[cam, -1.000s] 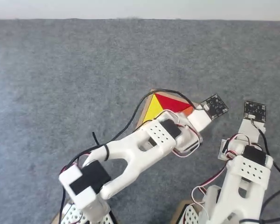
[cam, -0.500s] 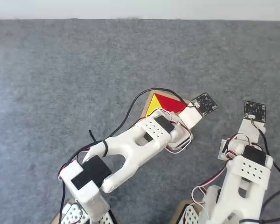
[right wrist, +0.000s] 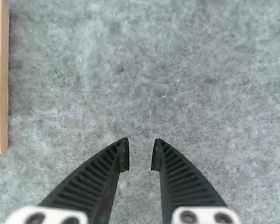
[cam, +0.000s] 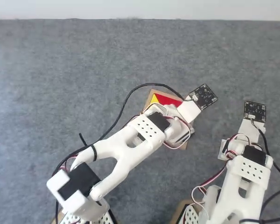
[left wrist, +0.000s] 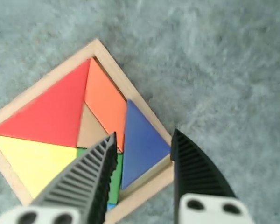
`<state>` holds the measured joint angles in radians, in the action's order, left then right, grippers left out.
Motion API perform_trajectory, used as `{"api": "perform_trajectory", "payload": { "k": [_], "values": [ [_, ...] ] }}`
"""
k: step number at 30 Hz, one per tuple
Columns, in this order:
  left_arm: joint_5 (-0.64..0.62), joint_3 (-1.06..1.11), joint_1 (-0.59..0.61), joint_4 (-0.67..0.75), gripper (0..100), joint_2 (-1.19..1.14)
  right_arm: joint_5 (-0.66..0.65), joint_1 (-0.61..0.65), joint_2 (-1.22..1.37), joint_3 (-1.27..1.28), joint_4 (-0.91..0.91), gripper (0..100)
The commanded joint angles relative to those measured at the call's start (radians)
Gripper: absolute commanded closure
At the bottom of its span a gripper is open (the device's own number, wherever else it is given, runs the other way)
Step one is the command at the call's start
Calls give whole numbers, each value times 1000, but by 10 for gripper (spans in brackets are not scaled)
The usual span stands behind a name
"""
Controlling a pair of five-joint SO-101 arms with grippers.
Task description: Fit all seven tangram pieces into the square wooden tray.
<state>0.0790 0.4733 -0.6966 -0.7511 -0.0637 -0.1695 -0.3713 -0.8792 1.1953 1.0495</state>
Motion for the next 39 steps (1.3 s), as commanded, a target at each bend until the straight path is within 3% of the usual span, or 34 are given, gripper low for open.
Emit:
{"api": "perform_trajectory", "payload": {
  "k": [1, 6, 13, 39],
  "values": [
    [3, -15, 18, 55, 818, 44, 9, 5, 4, -41, -18, 904],
    [2, -53, 17, 144, 818, -97, 9, 5, 5, -41, -18, 904],
    [3, -179, 21, 54, 818, -245, 8, 7, 5, -41, -18, 904],
    [35, 67, 75, 29, 819, 61, 6, 7, 5, -41, -16, 904]
  ]
}}
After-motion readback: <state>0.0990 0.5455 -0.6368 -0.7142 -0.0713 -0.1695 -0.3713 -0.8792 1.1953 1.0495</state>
